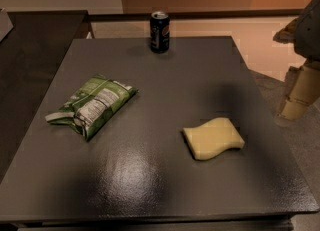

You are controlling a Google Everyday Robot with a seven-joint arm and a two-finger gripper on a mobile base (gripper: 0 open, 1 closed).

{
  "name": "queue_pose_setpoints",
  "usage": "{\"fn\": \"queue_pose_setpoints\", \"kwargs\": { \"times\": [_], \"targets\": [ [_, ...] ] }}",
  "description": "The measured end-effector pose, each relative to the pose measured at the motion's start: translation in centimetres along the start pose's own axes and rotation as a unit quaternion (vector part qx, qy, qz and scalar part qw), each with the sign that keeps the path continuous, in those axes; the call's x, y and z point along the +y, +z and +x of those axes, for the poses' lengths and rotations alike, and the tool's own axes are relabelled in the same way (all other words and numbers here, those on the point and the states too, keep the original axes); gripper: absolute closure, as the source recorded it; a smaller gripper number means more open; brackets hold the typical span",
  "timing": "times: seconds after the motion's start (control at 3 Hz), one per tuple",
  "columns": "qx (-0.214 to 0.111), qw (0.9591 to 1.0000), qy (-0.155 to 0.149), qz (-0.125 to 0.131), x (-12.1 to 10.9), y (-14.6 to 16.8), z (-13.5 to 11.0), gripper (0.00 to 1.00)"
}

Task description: Knock pepsi can over

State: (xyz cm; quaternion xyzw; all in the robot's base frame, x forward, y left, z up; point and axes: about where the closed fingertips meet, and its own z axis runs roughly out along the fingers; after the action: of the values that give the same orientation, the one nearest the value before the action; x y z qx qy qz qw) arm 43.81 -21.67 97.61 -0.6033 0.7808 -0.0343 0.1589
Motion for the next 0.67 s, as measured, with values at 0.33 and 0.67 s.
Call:
{"fn": "queue_pose_setpoints", "kwargs": {
  "times": [0.33,0.67],
  "targets": [
    [0.0,1.0,0.0,0.0,0.0,0.0,0.0,0.0],
    [-0.015,0.9999,0.005,0.001,-0.45,-0.09,-0.17,0.0]
  ]
}}
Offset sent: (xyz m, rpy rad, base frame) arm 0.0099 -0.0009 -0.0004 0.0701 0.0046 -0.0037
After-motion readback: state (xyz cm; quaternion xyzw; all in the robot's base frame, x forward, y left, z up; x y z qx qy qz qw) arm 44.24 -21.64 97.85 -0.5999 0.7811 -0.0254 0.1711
